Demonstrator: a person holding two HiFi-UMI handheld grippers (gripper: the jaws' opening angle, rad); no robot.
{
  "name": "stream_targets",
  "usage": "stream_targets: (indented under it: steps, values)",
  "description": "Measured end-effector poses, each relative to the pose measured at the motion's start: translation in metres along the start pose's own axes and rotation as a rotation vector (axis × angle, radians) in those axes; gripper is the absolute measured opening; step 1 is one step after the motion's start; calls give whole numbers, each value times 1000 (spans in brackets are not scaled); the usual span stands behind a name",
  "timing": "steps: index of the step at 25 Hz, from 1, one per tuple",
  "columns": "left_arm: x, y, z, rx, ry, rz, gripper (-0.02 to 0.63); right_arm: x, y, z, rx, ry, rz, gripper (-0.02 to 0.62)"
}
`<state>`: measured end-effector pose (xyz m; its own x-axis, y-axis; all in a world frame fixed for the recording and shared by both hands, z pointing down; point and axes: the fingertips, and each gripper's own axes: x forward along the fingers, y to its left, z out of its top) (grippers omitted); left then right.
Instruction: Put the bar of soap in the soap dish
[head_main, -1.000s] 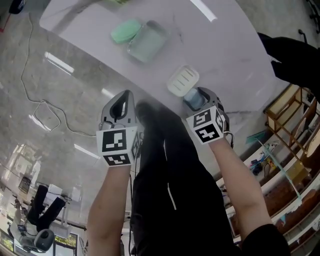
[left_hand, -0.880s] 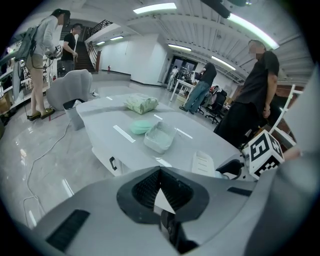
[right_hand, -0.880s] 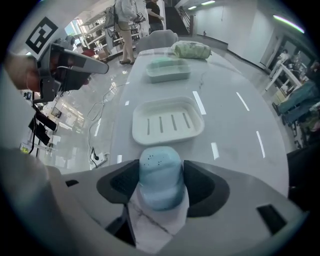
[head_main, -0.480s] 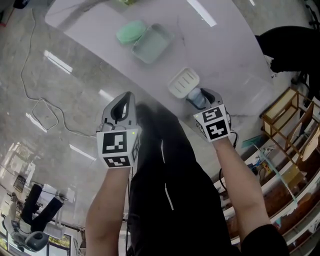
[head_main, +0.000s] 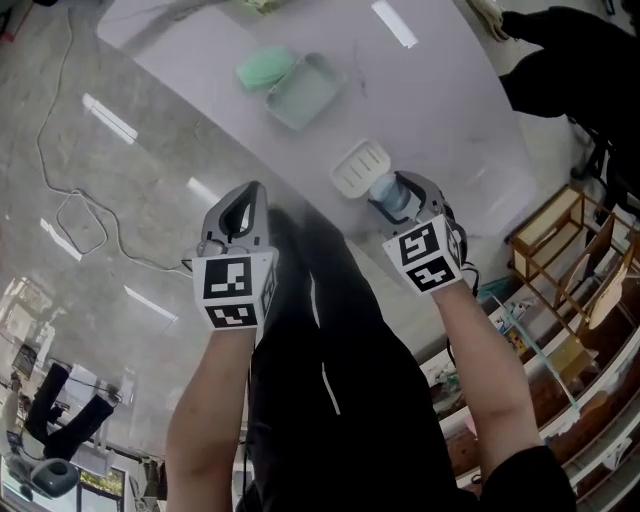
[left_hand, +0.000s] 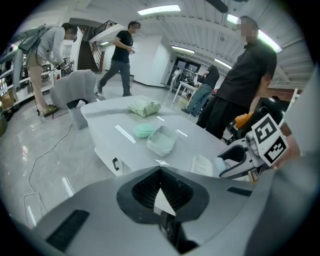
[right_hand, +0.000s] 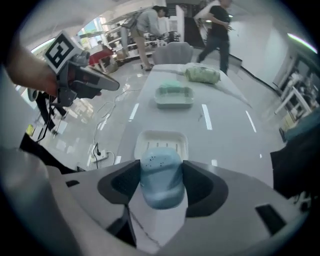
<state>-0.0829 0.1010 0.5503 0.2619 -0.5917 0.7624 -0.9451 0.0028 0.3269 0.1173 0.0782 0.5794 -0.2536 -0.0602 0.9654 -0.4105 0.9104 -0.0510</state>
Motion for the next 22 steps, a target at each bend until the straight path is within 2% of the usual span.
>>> stream_targets:
  steps: [6, 11, 14, 17, 22]
  values:
    - [-10, -1, 25, -26, -49, 4, 8, 2, -1, 24, -340, 54, 23, 276]
    - [-12, 2, 33, -77, -82, 31, 8, 16, 2, 34, -654, 114, 109, 276]
    - [-12, 8, 29, -109, -83, 48, 8, 25, 12, 37, -806, 141, 162, 276]
    - [-12, 11, 21, -132, -77, 60, 8, 32, 19, 37, -861, 154, 195, 276]
    - [-10, 15, 13, -146, -66, 65, 8, 40, 27, 38, -812, 148, 218, 276]
